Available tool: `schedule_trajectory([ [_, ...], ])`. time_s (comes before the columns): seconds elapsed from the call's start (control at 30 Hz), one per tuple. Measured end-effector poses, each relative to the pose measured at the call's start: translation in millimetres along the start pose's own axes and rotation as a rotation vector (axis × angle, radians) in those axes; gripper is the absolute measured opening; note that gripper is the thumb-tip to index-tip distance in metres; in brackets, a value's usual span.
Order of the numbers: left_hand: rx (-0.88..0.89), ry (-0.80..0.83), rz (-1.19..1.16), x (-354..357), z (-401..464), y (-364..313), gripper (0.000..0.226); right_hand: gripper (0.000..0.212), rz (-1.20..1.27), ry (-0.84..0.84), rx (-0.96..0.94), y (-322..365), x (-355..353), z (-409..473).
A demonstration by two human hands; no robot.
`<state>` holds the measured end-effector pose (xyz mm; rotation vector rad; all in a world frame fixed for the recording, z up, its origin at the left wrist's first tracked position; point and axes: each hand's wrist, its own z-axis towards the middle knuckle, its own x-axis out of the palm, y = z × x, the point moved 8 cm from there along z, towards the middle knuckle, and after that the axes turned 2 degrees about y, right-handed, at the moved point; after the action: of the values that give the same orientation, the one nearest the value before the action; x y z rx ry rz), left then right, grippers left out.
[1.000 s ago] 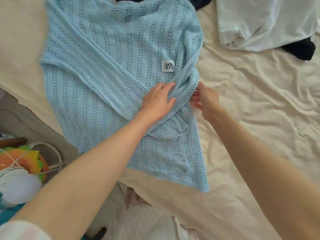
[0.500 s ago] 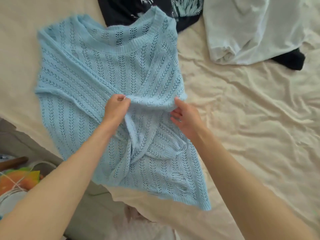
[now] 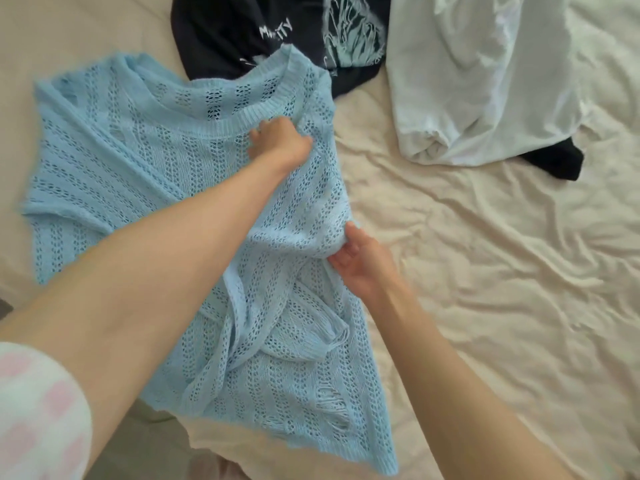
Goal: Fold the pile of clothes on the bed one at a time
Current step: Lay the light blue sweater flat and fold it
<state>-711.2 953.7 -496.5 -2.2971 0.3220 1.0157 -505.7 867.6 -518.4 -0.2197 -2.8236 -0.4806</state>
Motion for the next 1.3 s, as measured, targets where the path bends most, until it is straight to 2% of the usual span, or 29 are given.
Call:
schedule_trajectory([
  [0.13, 0.256, 0.009, -0.19, -6.4, 2.4, -56.4, 0.028, 0.018, -0.014, 0.061, -0.086, 8.5, -6.6, 0.4],
  [0.23, 0.252, 0.03, -0.433, -3.7, 10.3, -81.6, 0.023, 0.028, 0.216, 0.11, -0.119, 13.9, -9.3, 1.5],
  [0.3, 0.23, 0.108, -0.518, 9.7, 14.1, -87.0, 0.028, 0.029, 0.328, 0.114, -0.12, 14.0, -11.0, 4.2],
  [0.4, 0.21, 0.205, -0.391, 31.4, 15.8, -78.3, 0.043, 0.024, 0.271, 0.079, -0.136, 12.6, -10.4, 7.5],
  [0.47, 0.211, 0.135, -0.234, 32.4, 16.0, -65.8, 0.043, 0.026, 0.218, 0.071, -0.117, 12.3, -5.6, 8.6],
  [0.57, 0.211, 0.005, -0.053, 24.6, 16.5, -53.2, 0.029, 0.038, 0.167, 0.022, -0.053, 13.9, -5.3, 12.9],
  [0.67, 0.2, -0.057, -0.098, 10.6, 18.7, -48.8, 0.017, 0.035, 0.276, -0.087, -0.008, 20.3, -9.7, 16.3],
  [0.73, 0.181, -0.067, -0.146, 2.2, 17.8, -44.3, 0.021, 0.032, 0.29, -0.111, -0.011, 25.1, -9.1, 16.5],
  [0.87, 0.163, -0.055, -0.058, 0.6, -6.3, -22.7, 0.049, 0.026, 0.135, -0.103, -0.057, 22.3, -8.3, 11.3],
  [1.0, 0.188, -0.051, 0.133, 17.7, -58.9, 18.3, 0.055, 0.012, -0.038, -0.074, -0.019, -8.4, -8.0, 3.0],
  [1.1, 0.194, -0.052, 0.245, 30.4, -93.5, 47.5, 0.048, 0.009, -0.188, -0.068, 0.002, -32.5, -7.0, -3.4],
  [1.2, 0.172, -0.102, 0.235, 25.2, -108.0, 68.1, 0.033, 0.019, -0.403, -0.081, -0.029, -45.4, -4.0, -8.7],
  [1.3, 0.141, -0.096, 0.168, 9.4, -100.9, 81.8, 0.021, 0.017, -0.575, -0.139, -0.084, -45.6, -3.3, -12.4],
])
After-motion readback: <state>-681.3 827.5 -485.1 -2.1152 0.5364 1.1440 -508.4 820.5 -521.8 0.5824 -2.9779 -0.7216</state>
